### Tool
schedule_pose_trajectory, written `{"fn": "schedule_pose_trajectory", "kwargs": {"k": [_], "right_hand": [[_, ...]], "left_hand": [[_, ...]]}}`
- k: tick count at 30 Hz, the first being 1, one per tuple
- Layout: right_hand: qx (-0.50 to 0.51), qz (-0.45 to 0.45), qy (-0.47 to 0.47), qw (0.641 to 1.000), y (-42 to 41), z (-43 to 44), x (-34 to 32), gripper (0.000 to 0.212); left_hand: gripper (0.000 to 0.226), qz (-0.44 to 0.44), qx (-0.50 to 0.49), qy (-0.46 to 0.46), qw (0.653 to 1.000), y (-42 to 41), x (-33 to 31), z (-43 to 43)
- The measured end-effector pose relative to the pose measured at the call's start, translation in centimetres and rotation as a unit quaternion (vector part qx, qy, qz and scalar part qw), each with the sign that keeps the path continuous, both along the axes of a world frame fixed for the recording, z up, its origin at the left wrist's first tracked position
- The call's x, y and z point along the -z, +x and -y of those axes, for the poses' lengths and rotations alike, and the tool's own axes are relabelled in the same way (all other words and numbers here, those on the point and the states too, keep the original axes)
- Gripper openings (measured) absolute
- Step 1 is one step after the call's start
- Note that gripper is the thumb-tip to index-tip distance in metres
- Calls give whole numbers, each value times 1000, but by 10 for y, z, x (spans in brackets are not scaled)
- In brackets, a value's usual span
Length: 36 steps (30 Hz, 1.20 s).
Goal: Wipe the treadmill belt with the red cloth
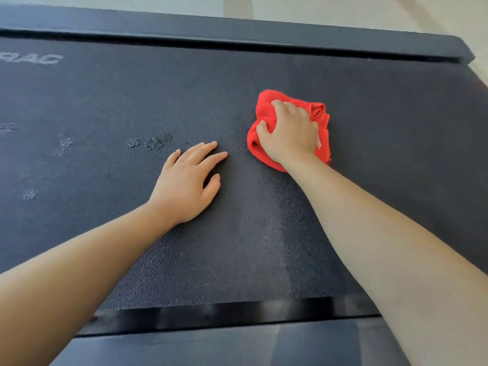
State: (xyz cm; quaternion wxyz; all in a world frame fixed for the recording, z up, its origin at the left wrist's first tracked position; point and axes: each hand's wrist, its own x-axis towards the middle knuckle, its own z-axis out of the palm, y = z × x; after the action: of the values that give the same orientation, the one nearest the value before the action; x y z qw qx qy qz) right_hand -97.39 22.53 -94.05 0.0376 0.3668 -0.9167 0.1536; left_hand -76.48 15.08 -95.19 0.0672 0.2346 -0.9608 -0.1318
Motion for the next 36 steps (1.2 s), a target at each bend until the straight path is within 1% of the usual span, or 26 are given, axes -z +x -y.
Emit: {"fn": "schedule_pose_trajectory", "kwargs": {"k": [3, 7, 10, 12, 14, 16, 20, 23, 26, 32, 36], "right_hand": [[-37, -5, 4, 999, 14, -15, -1, 48], [-91, -9, -11, 996, 61, -58, 1, 48], [-76, -30, -25, 996, 87, -85, 4, 49], [-57, -33, -33, 997, 89, -90, 5, 50], [-49, -31, -36, 998, 83, -84, 6, 50], [-47, -30, -36, 998, 74, -73, 7, 50], [-51, -18, -33, 998, 36, -41, 8, 51], [-46, -21, -31, 998, -6, -11, 8, 51], [-39, -20, -35, 998, -46, 20, 9, 50], [-58, -16, -36, 998, -116, 79, 6, 49], [-61, -23, -35, 997, -140, 108, 5, 47]], "left_hand": [[55, 5, -3, 3, 1000, 0, -2, 0], [50, 32, 7, -8, 999, -1, -3, -1], [57, 62, 10, -16, 998, 2, 0, -14], [65, 68, 3, -14, 998, 1, 2, -16], [64, 66, 4, -10, 998, -11, 2, -7], [56, 59, 4, -11, 998, -32, 3, 9], [50, 51, 2, -20, 998, -73, 7, 39], [48, 48, -9, -20, 999, -108, 6, 69], [53, 52, -17, -26, 998, -138, 6, 90], [55, 9, -30, -28, 999, -144, 15, 98], [57, -4, -26, -26, 999, -145, 15, 97]]}}
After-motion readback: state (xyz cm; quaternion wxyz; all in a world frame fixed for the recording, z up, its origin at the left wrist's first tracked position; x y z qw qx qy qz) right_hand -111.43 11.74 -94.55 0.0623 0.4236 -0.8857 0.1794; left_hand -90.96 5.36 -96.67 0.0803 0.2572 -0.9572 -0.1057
